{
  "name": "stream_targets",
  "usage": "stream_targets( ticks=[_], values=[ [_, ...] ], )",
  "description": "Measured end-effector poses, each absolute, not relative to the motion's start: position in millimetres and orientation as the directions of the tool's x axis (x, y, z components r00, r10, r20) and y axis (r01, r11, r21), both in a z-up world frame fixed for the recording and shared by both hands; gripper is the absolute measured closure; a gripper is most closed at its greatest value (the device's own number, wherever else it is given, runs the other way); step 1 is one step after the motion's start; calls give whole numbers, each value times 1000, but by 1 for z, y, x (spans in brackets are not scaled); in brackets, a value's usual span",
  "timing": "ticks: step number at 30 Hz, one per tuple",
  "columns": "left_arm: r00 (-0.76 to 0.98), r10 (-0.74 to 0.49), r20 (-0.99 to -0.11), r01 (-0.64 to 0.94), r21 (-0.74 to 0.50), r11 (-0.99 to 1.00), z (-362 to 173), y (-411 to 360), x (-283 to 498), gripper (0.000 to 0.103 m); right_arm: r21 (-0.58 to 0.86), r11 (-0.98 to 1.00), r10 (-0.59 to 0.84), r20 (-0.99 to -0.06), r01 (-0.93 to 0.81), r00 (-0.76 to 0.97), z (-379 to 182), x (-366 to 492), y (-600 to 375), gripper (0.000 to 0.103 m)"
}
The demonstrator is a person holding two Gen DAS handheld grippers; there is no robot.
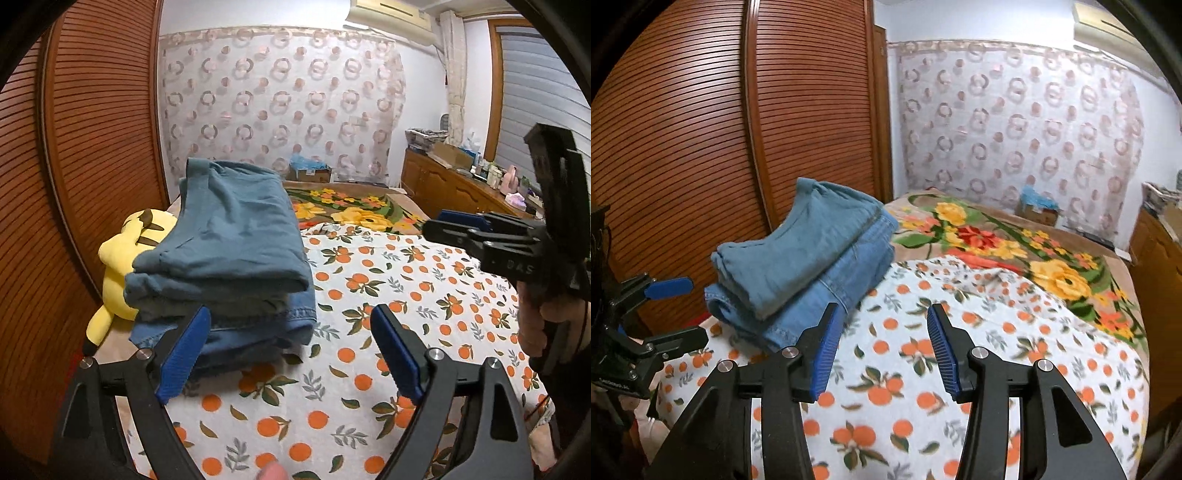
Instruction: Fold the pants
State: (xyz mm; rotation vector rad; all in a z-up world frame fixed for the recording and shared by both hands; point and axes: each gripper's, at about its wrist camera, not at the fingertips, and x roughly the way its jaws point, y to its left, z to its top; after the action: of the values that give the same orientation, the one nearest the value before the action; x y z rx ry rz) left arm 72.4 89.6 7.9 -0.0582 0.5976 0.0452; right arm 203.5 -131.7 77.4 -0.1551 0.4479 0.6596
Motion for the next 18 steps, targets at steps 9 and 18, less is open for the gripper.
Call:
stream_targets(
  ticks=[9,18],
  values=[
    [830,-10,-558,-22,-52,998,11,68,66,14,19,818,525,-431,-575,734,81,157,-152,39],
    [826,-30,-563,5,-46,999,7,42,68,14,37,860,472,-432,-508,768,77,126,-171,26]
  ],
)
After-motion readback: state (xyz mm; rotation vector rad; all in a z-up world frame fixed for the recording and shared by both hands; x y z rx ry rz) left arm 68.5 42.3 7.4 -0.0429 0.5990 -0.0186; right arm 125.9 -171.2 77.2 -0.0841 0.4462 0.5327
